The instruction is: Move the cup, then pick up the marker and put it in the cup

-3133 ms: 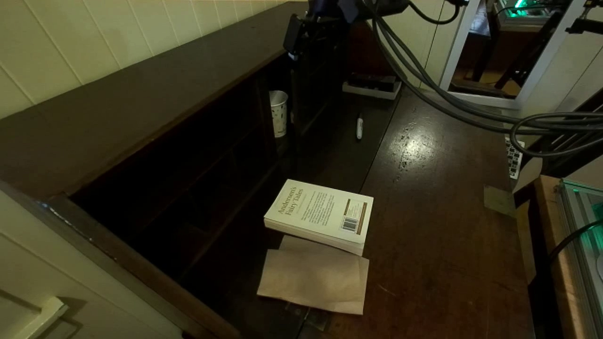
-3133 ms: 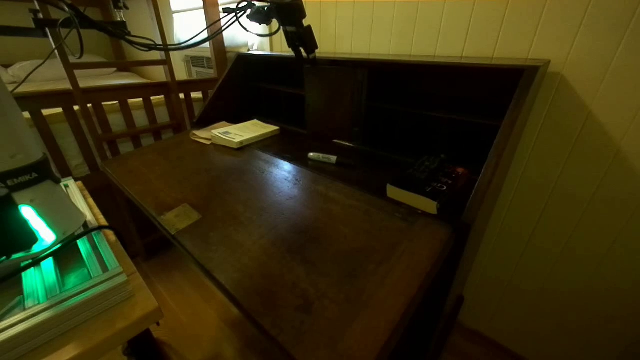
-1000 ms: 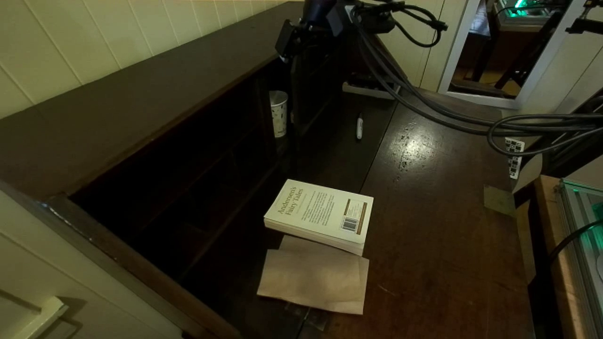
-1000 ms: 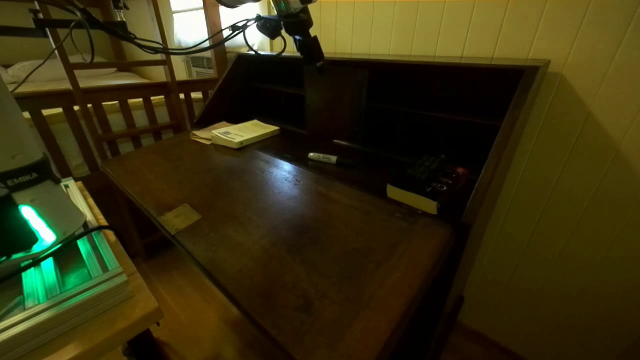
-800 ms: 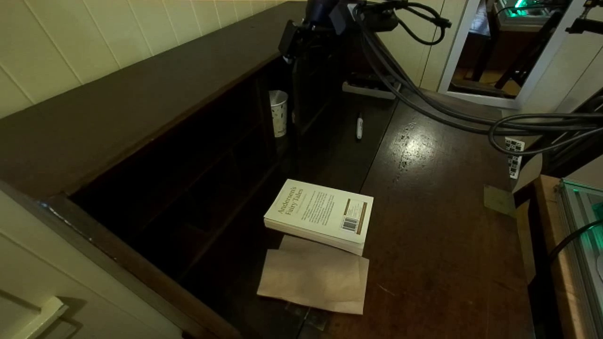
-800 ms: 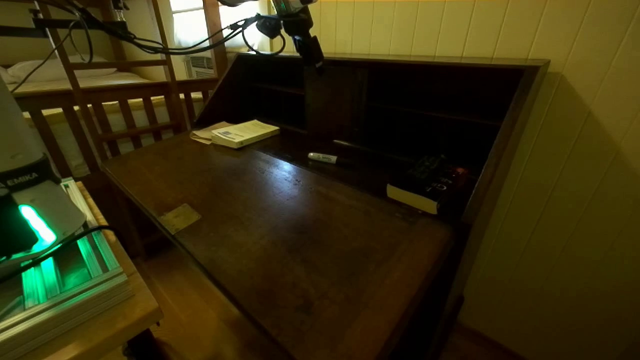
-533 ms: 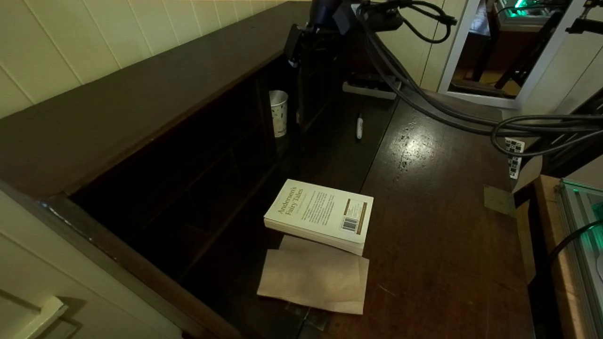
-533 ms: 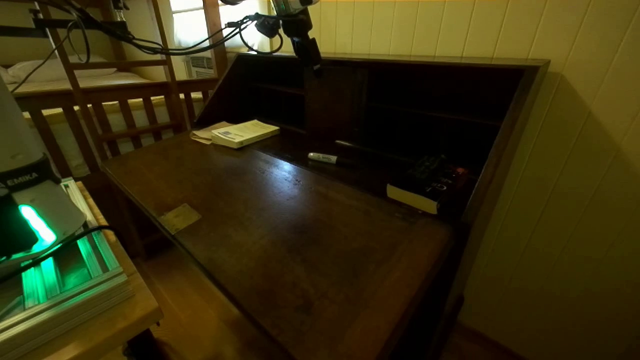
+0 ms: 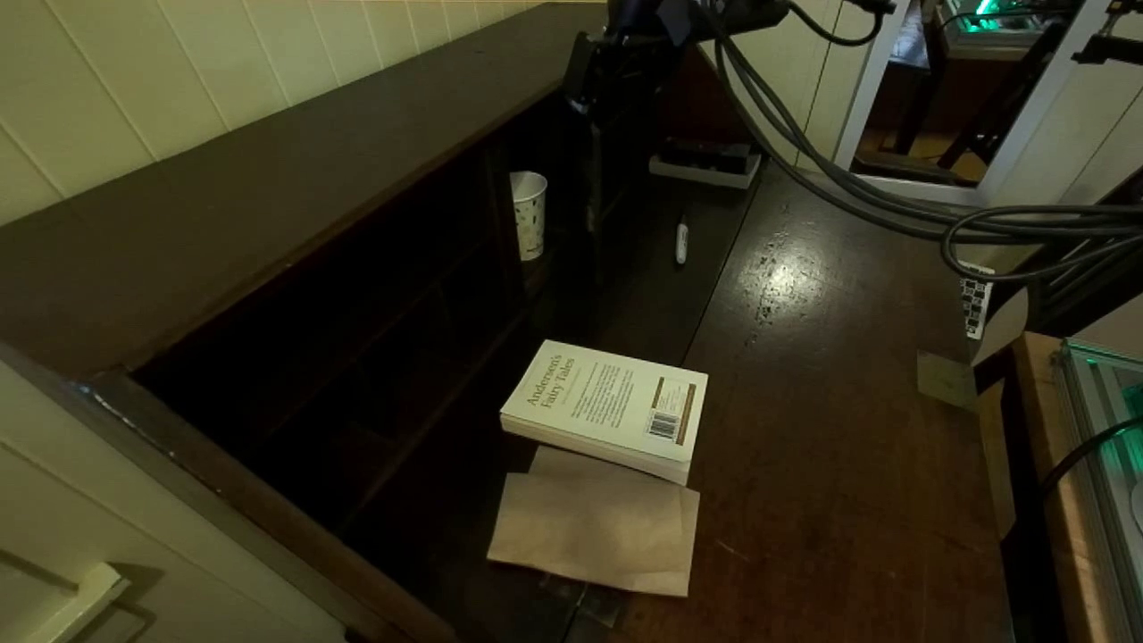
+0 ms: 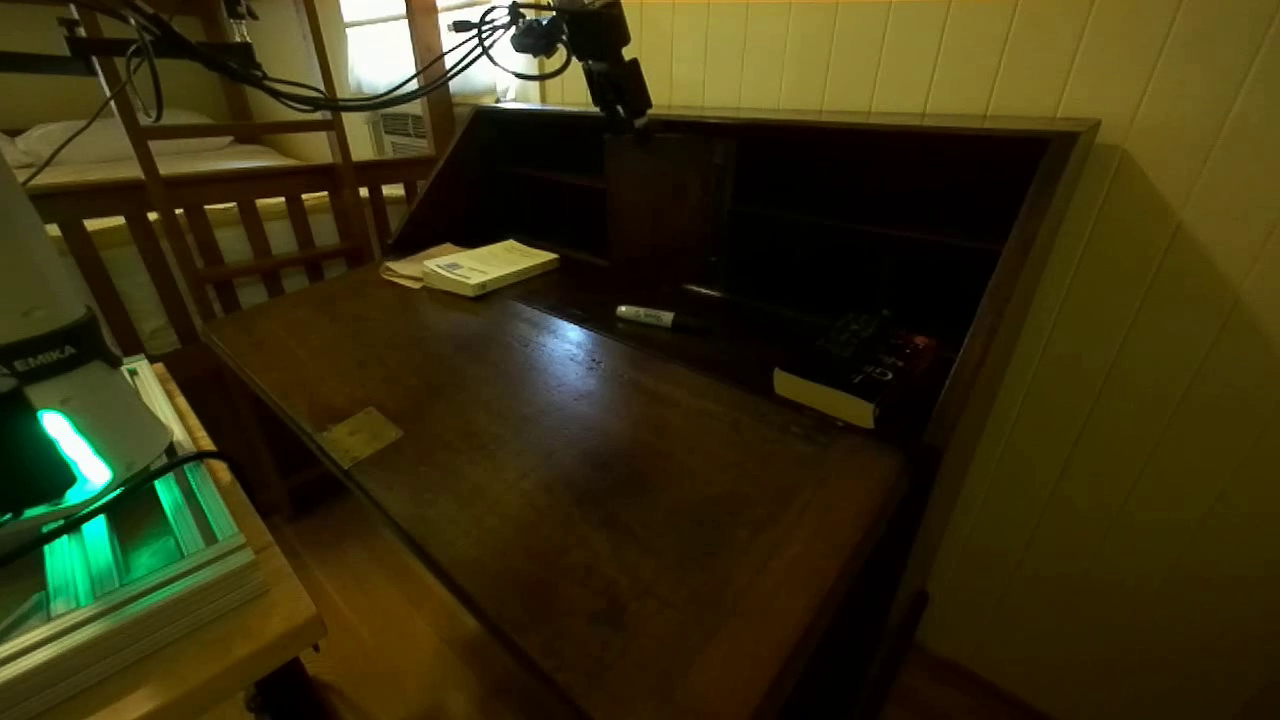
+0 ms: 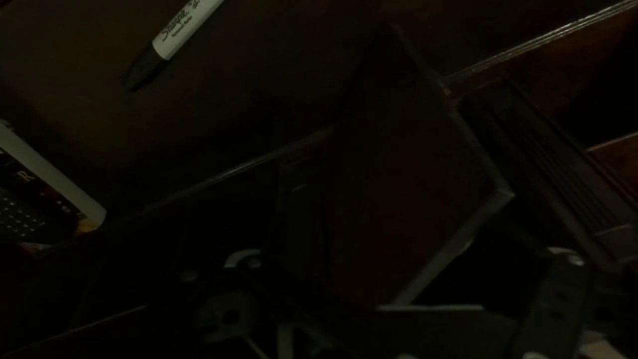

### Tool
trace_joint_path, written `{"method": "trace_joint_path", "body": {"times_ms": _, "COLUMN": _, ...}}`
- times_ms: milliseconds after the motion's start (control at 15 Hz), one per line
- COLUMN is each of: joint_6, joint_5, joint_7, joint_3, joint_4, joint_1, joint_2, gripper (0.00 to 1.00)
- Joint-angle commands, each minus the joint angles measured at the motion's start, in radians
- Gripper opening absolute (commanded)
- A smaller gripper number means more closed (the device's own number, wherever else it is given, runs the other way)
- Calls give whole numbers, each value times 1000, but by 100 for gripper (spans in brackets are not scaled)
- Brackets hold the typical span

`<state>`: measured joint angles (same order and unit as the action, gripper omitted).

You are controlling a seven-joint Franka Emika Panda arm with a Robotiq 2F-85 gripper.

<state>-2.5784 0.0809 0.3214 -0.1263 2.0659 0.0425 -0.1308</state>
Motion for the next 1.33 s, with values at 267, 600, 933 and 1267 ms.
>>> {"method": "trace_joint_path", "body": {"times_ms": 267, "joint_6": 76, "joint_5": 120, "joint_7": 7, "joint_3": -26, "joint_4": 21, "joint_1": 12, "joint_2": 31, "gripper": 100}}
{"method": "trace_joint_path", "body": {"times_ms": 600, "joint_6": 127, "joint_5": 204, "joint_7": 12, "joint_3": -41, "joint_4": 21, "joint_1": 16, "joint_2": 38, "gripper": 100}}
{"method": "trace_joint_path", "body": {"times_ms": 933, "joint_6": 133, "joint_5": 314, "joint_7": 21, "joint_3": -60, "joint_4": 29, "joint_1": 30, "joint_2": 53, "gripper": 100}}
{"method": "trace_joint_path", "body": {"times_ms": 1267, "joint_6": 133, "joint_5": 373, "joint_7": 10, "joint_3": -69, "joint_4": 32, "joint_1": 47, "joint_2": 50, "gripper": 100}}
